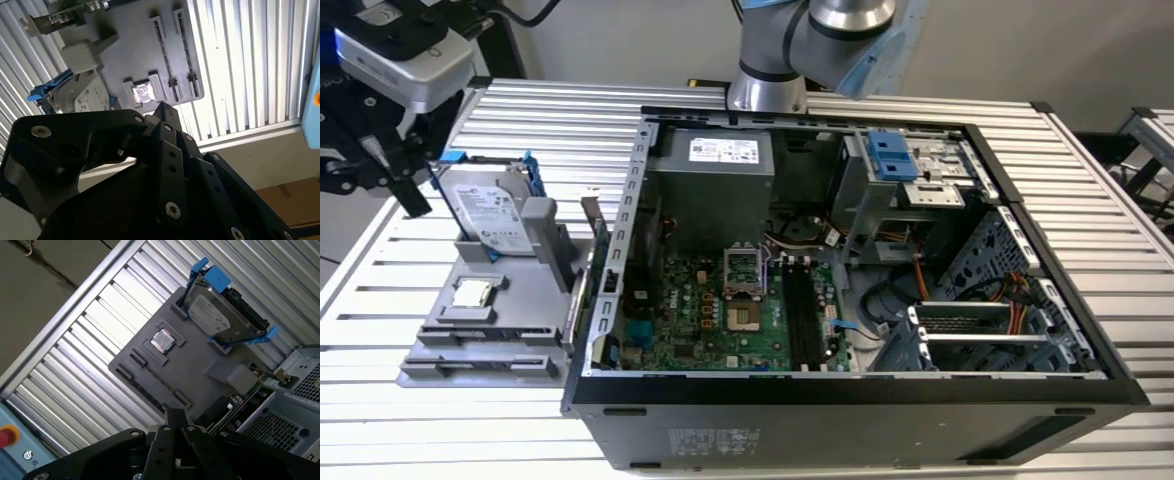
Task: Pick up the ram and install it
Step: 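Pick up the ram and move it above insertion slot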
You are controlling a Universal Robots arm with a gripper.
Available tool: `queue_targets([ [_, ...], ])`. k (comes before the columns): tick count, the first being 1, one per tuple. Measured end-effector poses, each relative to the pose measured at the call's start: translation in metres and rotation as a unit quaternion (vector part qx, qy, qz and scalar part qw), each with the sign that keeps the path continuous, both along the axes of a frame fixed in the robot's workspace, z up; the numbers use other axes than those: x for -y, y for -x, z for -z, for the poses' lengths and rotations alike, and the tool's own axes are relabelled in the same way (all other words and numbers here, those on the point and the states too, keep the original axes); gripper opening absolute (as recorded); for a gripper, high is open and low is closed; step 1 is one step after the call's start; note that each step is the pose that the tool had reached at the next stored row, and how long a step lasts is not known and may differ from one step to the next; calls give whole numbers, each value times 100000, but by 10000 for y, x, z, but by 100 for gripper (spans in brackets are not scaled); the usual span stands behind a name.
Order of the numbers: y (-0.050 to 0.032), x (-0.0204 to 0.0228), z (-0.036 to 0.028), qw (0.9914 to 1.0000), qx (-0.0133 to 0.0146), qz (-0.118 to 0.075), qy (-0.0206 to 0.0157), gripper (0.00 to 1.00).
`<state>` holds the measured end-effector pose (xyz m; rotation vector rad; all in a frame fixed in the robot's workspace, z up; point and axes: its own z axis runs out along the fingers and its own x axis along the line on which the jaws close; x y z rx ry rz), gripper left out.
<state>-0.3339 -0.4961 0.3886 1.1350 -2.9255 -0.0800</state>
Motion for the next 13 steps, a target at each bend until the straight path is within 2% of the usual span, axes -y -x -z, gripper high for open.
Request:
queue_targets([
  [4, 0, 0, 0, 99976, 2, -2209, 0, 0],
  [7, 2, 0, 0, 99917, -1, -4077, 0, 0],
  [9, 2, 0, 0, 99850, 2, -5472, -1, 0],
  [13, 3, 0, 0, 99629, -2, -8602, 1, 0],
])
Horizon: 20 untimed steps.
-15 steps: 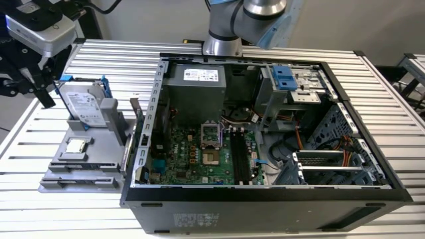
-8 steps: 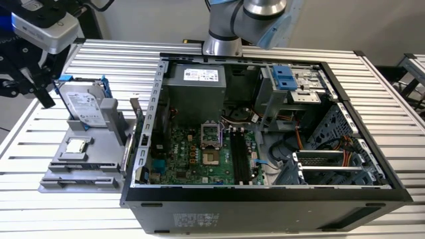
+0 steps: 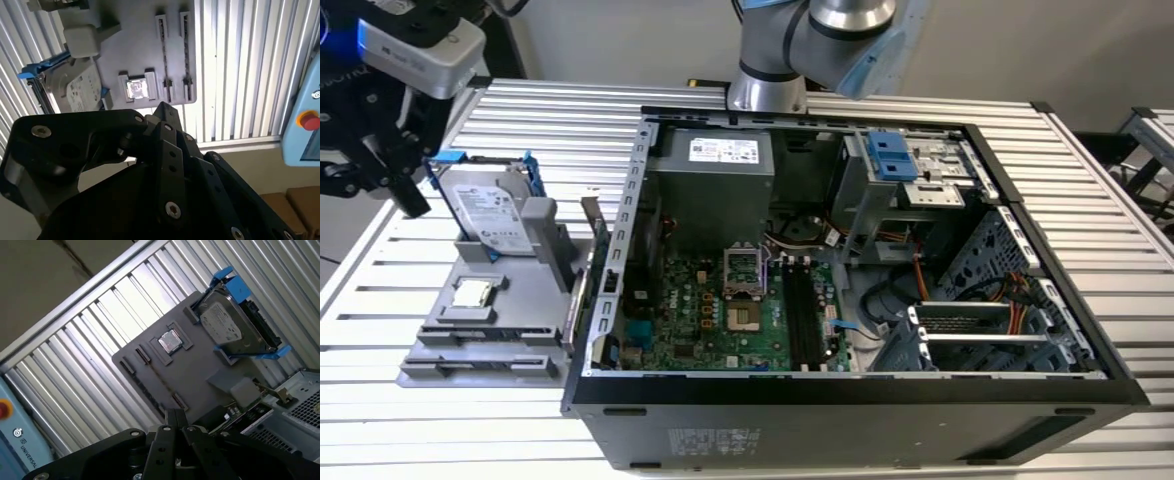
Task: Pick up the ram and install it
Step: 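Pick up the ram and move it above insertion slot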
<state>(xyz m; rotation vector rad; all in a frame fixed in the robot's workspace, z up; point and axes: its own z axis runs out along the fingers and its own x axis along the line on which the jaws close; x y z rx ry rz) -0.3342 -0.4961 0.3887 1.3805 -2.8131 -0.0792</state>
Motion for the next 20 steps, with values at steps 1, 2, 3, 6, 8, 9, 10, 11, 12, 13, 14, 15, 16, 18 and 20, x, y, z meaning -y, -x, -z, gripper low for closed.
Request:
queue_targets([
  [1, 0, 0, 0, 99997, 3, -735, -1, 0],
  [2, 0, 0, 0, 99989, 4, -1475, -1, 0],
  [3, 0, 0, 0, 99975, -1, -2247, 0, 0],
  [6, 0, 0, 0, 99901, 2, -4438, -1, 0],
  [8, 0, 0, 0, 99821, -1, -5977, 0, 0],
  [9, 0, 0, 0, 99767, 3, -6825, 0, 0],
  [10, 0, 0, 0, 99710, 2, -7610, 0, 0],
  [11, 0, 0, 0, 99652, 1, -8339, 0, 0],
  [12, 0, 0, 0, 99587, 3, -9077, -2, 0],
  [13, 0, 0, 0, 99521, 0, -9781, -1, 0],
  [14, 0, 0, 0, 99452, -3, -10454, 0, 0],
  [15, 0, 0, 0, 99374, -3, -11169, -1, 0],
  [16, 0, 0, 0, 99291, -2, -11883, -2, 0],
  [18, 0, 0, 0, 99100, -1, -13386, -2, 0],
  [20, 1, 0, 0, 98857, 3, -15074, -3, 0],
])
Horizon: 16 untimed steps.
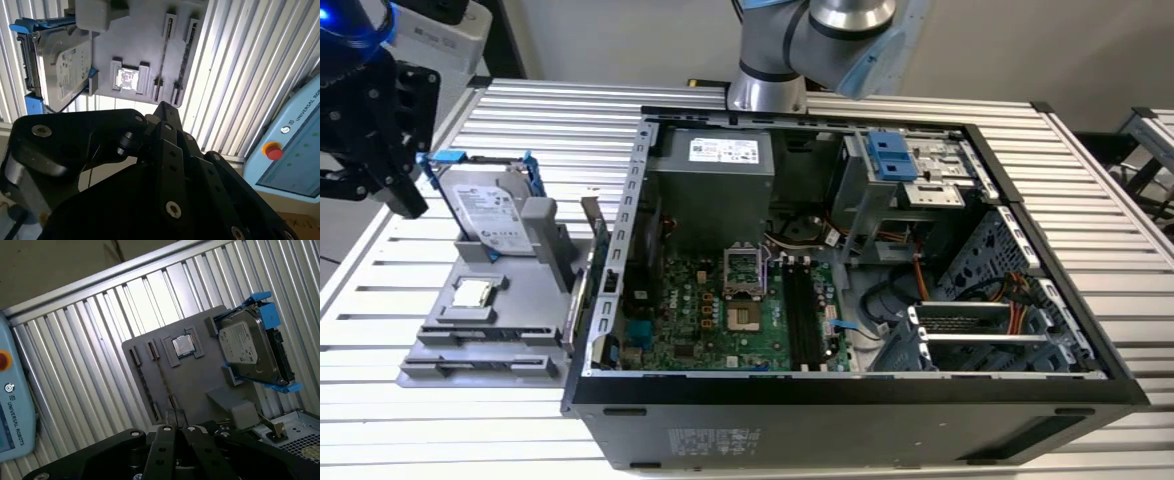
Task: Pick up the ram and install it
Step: 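Pick up the ram and move it above insertion slot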
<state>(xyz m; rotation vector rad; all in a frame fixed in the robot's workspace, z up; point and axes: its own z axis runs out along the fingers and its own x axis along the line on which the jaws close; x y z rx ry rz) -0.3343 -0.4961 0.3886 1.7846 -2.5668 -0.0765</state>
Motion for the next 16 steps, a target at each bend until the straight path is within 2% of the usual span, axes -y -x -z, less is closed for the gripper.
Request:
queue_targets([
  [4, 0, 0, 0, 99947, -3, -3267, 3, 0],
  [10, 0, 0, 0, 99745, 0, -7143, 0, 0],
  [11, 0, 0, 0, 99673, -2, -8078, 2, 0],
  [12, 0, 0, 0, 99410, -2, -10848, 3, 0],
  [16, 0, 0, 0, 99076, -4, -13561, 4, 0],
])
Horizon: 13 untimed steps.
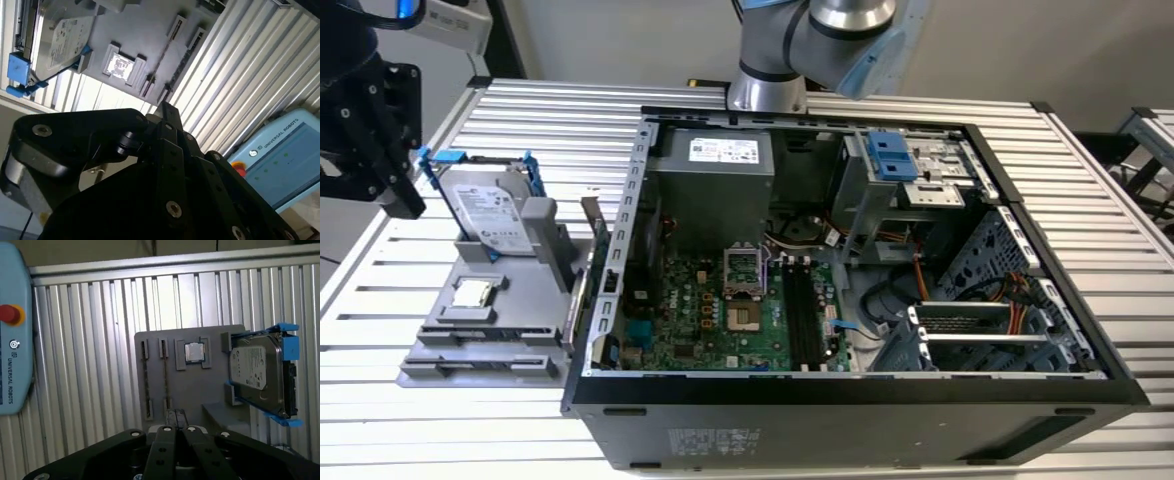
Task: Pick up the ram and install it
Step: 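Pick up the ram and move it above insertion slot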
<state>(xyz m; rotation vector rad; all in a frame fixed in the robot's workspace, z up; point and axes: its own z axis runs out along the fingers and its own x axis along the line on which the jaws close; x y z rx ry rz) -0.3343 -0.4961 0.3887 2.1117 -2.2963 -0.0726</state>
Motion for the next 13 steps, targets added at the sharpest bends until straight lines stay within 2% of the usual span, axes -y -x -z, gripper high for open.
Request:
queue_targets([
  [6, 0, 0, 0, 99941, 2, -3431, 0, 0],
  [13, 0, 0, 0, 99915, 0, -4129, 1, 0],
])
